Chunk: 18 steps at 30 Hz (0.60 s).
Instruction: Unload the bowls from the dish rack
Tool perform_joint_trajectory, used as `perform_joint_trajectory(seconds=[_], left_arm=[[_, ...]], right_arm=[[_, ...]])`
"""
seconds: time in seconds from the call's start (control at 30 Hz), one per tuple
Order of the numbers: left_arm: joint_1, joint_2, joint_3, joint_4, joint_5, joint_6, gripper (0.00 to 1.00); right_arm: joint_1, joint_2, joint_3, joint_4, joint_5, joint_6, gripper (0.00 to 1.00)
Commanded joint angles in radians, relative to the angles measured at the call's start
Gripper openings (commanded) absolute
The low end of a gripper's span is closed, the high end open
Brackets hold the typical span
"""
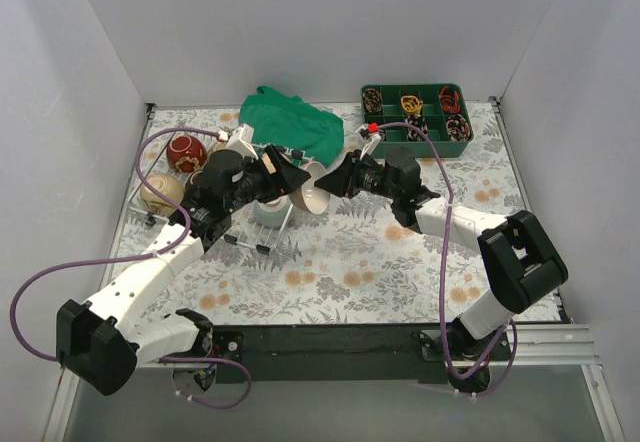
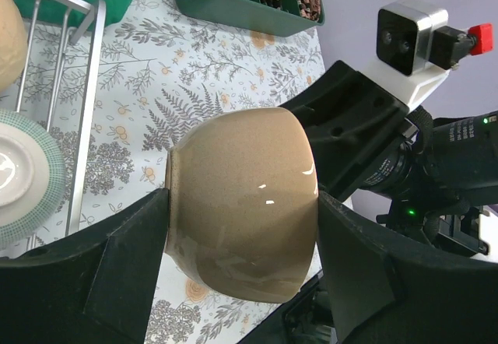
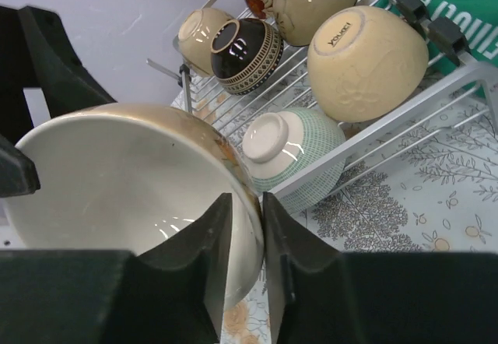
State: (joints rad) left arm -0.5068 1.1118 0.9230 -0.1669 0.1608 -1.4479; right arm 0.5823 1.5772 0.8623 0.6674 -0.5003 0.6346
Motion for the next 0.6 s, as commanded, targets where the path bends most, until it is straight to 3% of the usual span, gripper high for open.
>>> perform_joint_trajectory(seconds=[0.0,0.03,0.07,0.13,0.17,0.23,0.27,0.4,0.57], left_arm=[[-0.001,-0.053,-0.019,0.158,0.046,-0.031,0.00],[-0.001,-0.055,-0.023,0.162,0.043,-0.023,0.00],[-0.001,-0.058,-0.024,0.161,0.040,-0.014,0.00],[-0.001,-0.063,-0.030,0.159,0.025,0.026,0.11],[0.001,-0.067,-0.032,0.150,0.016,0.038,0.28],[-0.001,-0.078,-0.024,0.132,-0.029,0.110,0.47],[-0.001,-0.084,-0.021,0.103,-0.050,0.141,0.67],[-0.001,-0.133,-0.004,0.021,-0.193,0.286,0.98],[-0.001,-0.193,-0.027,-0.055,-0.409,0.480,0.98]], right_arm=[[0.008,-0.017,0.017,0.058,0.020,0.008,0.20],[0.010,-0.032,0.014,0.029,0.037,0.001,0.06],[0.008,-0.042,0.012,0.003,0.048,-0.013,0.01],[0.010,-0.068,0.010,-0.072,0.075,-0.050,0.01],[0.008,-0.080,0.011,-0.104,0.088,-0.068,0.01],[0.007,-0.118,0.030,-0.196,0.144,-0.143,0.01],[0.005,-0.132,0.040,-0.300,0.170,-0.173,0.01],[-0.024,-0.192,0.095,-0.590,0.345,-0.297,0.01],[-0.140,-0.247,0.158,-0.874,0.466,-0.363,0.01]])
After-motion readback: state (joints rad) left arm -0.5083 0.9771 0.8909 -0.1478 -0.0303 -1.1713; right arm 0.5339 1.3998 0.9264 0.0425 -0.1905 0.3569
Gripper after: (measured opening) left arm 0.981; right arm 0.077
